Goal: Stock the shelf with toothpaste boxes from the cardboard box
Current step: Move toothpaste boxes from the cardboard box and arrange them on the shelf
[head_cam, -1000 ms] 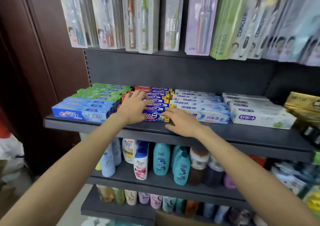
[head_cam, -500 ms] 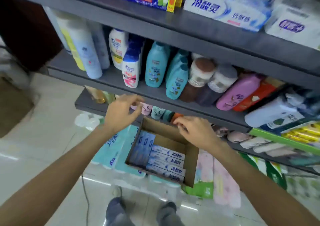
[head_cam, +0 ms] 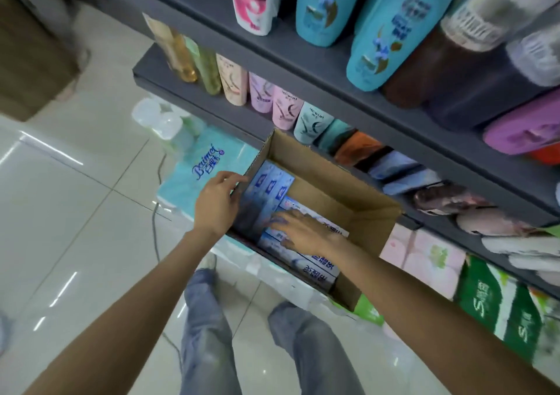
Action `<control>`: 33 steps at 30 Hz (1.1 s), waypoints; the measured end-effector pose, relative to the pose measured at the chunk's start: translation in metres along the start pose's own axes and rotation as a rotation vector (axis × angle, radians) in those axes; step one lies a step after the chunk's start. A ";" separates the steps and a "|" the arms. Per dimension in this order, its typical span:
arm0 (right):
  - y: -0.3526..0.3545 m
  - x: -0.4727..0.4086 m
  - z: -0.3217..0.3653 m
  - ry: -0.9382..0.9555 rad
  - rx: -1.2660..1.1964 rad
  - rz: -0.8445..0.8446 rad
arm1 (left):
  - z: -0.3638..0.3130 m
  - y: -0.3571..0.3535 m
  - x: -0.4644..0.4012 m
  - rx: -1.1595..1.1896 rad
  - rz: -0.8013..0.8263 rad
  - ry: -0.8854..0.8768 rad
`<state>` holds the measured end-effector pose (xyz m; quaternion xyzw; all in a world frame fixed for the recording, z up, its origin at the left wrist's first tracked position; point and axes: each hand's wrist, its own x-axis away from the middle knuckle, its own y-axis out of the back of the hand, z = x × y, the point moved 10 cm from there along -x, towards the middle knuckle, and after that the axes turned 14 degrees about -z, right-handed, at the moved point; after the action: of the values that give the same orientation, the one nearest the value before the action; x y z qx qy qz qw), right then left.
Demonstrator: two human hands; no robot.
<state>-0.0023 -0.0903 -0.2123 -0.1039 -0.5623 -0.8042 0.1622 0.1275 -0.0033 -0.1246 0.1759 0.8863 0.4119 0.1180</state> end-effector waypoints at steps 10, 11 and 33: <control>-0.032 -0.017 0.003 0.027 0.015 0.122 | 0.015 -0.004 -0.007 -0.023 0.038 0.049; -0.030 -0.016 -0.002 -0.033 0.039 0.114 | 0.015 -0.004 -0.007 -0.024 0.039 0.049; 0.276 0.170 -0.028 -0.944 -0.652 -1.275 | -0.170 0.039 0.038 0.376 0.527 -0.040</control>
<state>-0.0549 -0.2279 0.0782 -0.1331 -0.2626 -0.7357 -0.6099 0.0413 -0.0812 0.0105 0.4259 0.8684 0.2537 -0.0099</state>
